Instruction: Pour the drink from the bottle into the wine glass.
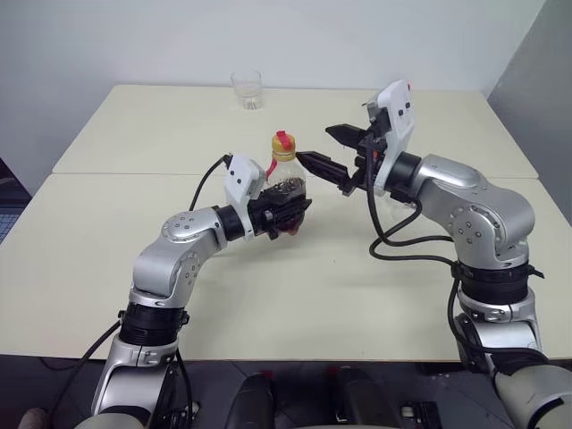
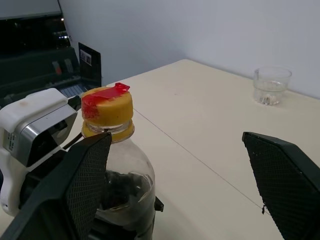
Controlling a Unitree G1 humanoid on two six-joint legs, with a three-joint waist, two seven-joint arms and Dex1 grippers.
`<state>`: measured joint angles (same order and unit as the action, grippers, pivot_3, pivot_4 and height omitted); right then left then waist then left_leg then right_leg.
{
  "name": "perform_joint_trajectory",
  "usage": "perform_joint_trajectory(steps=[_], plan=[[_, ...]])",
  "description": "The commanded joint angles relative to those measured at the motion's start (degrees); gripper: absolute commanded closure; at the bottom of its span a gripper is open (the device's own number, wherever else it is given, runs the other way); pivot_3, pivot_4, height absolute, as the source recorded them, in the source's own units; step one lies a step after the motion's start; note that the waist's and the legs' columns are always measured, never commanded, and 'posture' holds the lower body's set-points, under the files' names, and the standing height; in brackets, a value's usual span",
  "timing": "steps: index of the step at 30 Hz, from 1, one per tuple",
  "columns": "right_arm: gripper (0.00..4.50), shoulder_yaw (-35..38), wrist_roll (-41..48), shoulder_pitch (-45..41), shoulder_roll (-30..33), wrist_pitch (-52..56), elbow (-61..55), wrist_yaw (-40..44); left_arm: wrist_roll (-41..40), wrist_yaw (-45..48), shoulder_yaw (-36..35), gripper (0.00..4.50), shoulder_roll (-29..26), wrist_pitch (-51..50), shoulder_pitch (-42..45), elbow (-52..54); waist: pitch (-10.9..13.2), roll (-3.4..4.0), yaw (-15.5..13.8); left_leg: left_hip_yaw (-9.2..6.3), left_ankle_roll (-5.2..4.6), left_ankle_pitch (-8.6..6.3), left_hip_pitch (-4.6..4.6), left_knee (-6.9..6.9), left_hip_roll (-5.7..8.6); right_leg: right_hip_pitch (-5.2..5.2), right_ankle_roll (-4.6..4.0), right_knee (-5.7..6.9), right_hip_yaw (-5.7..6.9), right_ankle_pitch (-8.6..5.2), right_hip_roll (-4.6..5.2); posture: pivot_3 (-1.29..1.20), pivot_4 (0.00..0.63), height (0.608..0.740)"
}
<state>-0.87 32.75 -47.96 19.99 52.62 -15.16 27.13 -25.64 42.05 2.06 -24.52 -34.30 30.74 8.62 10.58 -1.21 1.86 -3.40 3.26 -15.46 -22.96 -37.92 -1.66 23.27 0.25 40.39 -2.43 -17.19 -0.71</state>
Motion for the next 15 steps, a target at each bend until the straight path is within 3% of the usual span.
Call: perform_joint_trajectory(steps=[1,7,15], plan=[[0.04,2.2,0.5,0.0,1.1,-0.4,-1.7,0.0,-0.5,0.5,-0.9,2.50,-0.2,1.7,1.5,2.1,0.0,0.00,0.0,0.00,0.00,0.00,0.00,0.00,0.00,0.00,0.00,0.00,0.00,0.00,0.00,0.00,0.150,0.740],[0.04,2.3,1.1,2.7,4.4,0.0,-2.8,2.0,-0.3,0.7,-0.9,2.50,-0.4,1.8,1.7,1.7,0.0,0.00,0.0,0.01,0.00,0.00,-0.01,0.00,0.00,0.00,0.00,-0.02,-0.01,0.00,0.00,0.00,0.150,0.740],[0.04,6.0,13.8,-1.1,-1.3,6.8,-2.9,2.5,-0.2,1.1,-0.7,2.50,-0.4,2.0,2.0,1.2,0.0,0.01,0.1,0.00,0.00,0.00,0.03,0.01,0.00,0.00,-0.01,0.03,0.01,0.00,-0.10,0.00,0.150,0.740]])
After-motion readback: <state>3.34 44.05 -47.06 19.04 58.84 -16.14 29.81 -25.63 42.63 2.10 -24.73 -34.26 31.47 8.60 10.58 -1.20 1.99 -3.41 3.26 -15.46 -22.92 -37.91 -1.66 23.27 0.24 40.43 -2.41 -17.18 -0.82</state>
